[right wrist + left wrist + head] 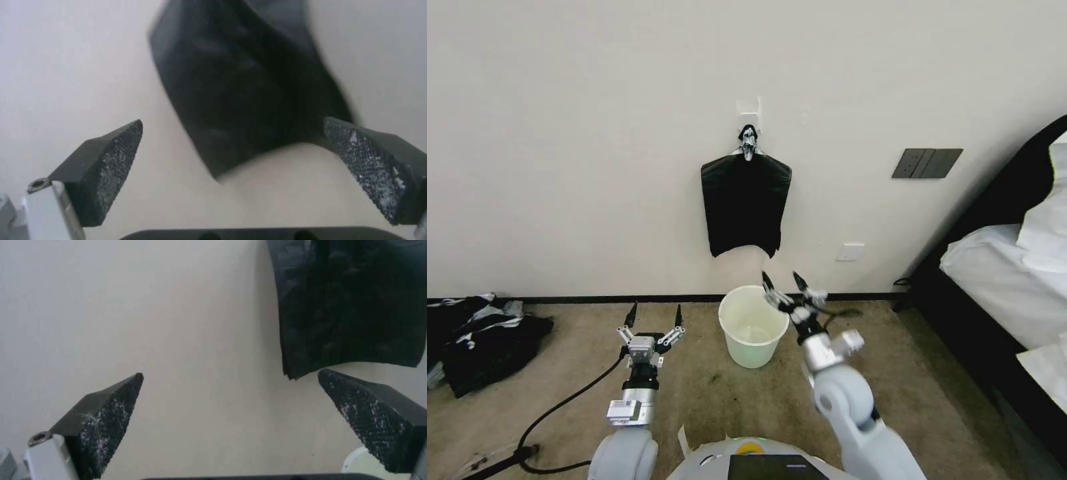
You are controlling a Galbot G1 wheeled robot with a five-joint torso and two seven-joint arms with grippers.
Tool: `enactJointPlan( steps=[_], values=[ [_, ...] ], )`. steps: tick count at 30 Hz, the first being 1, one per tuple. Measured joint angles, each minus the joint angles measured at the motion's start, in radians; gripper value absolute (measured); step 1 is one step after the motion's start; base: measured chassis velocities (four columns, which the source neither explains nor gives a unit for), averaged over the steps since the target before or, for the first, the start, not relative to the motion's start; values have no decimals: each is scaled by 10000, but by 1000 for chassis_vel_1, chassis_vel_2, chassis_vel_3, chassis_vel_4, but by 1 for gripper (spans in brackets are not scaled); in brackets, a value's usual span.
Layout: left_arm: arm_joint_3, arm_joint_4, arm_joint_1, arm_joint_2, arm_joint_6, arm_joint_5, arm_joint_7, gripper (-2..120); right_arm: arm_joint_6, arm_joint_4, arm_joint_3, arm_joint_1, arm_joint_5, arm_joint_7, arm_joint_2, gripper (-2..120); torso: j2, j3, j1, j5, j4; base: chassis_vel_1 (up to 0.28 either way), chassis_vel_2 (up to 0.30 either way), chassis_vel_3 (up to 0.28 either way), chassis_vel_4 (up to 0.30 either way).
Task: Place a trash bag onto the trash bin.
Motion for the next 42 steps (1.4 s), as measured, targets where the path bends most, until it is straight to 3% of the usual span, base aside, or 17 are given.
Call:
enactJointPlan(
  steps=[10,18,30,31,42],
  values=[
    [-58,-61,227,-213,-88,2,-4,100,-1028,-1346,-643,3121,3448,917,-55,100,-1,0,0,-3,-1,0,0,0,0],
    [-52,-123,435,-418,-278,64,-41,100,-989,-3041,-760,5465,6001,1878,924,100,-1,0,1,-2,1,0,0,0,0],
    [-41,-214,529,-583,-421,104,-30,100,-691,-4277,-389,7258,7092,2050,1723,100,-1,0,1,-3,-1,0,0,0,0],
    [-27,-214,546,-634,-432,119,-26,100,-668,-4785,-307,7782,7310,2046,1975,100,-1,0,0,-2,-1,0,0,0,0],
    [-84,-252,584,-676,-482,127,-6,100,-626,-5967,-67,8595,7253,1732,2480,100,-1,0,1,-2,0,0,0,0,0]
  ],
)
